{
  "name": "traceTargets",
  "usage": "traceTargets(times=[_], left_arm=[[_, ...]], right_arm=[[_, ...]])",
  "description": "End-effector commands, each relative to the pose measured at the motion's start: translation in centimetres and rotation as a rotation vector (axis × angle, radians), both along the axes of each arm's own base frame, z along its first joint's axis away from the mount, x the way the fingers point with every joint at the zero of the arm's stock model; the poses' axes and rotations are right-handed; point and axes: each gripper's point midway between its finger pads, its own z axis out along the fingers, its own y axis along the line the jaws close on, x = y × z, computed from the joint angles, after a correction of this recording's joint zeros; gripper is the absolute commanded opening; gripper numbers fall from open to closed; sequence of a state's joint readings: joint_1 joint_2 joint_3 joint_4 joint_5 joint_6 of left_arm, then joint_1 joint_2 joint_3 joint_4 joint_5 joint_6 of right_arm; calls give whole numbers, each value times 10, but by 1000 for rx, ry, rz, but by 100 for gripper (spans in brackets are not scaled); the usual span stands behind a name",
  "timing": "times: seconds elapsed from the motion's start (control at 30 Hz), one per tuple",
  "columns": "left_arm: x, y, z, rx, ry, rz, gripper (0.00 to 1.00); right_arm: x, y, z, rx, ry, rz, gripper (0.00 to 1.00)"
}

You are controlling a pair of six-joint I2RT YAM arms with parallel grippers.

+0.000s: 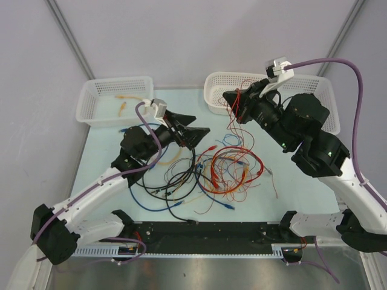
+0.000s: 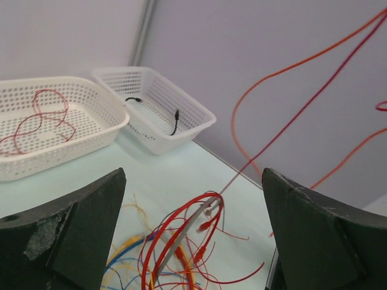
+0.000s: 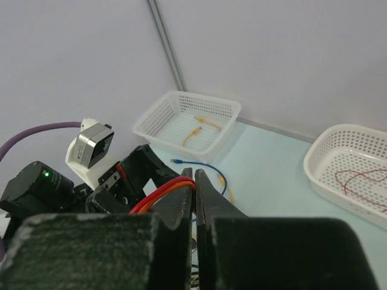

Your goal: Untangle the cables

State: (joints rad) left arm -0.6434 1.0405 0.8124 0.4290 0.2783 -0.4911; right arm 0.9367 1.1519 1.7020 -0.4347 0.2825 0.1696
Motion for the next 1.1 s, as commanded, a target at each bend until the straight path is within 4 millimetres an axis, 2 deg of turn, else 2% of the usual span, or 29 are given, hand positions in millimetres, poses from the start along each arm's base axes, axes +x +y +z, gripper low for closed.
traceTargets(times=[0.0, 0.37, 0.53, 0.6, 0.63, 0.7, 0.8, 0.83, 0.9, 0.93, 1.07], left_arm=[[-21, -20, 54, -77, -227, -101, 100], [-45, -66, 66, -121, -287, -259, 100], [-48, -86, 65, -123, -280, -300, 100], [-47, -95, 61, -127, -267, -317, 97], [-48, -97, 65, -138, -273, -323, 94], [-45, -104, 61, -144, -254, -339, 86], [-44, -111, 61, -154, -246, -365, 61], [-43, -112, 60, -152, -241, -365, 43], [-41, -110, 60, -148, -240, -350, 24], [-39, -109, 60, -144, -244, -337, 0], [-39, -100, 67, -141, -245, -297, 0]], right_arm=[[-6, 8, 11, 61, -8, 53, 0], [-5, 15, 3, 47, 1, 73, 0], [-4, 17, 1, 40, 0, 75, 0], [-4, 16, 0, 36, 0, 73, 0], [-5, 17, 0, 37, -1, 76, 0], [-5, 16, -1, 36, -2, 76, 0], [-5, 14, -2, 32, -1, 70, 0], [-5, 14, -2, 32, -1, 70, 0], [-5, 13, -4, 30, 2, 65, 0], [-6, 10, -3, 33, 0, 61, 0], [-6, 7, -6, 36, 1, 52, 0]])
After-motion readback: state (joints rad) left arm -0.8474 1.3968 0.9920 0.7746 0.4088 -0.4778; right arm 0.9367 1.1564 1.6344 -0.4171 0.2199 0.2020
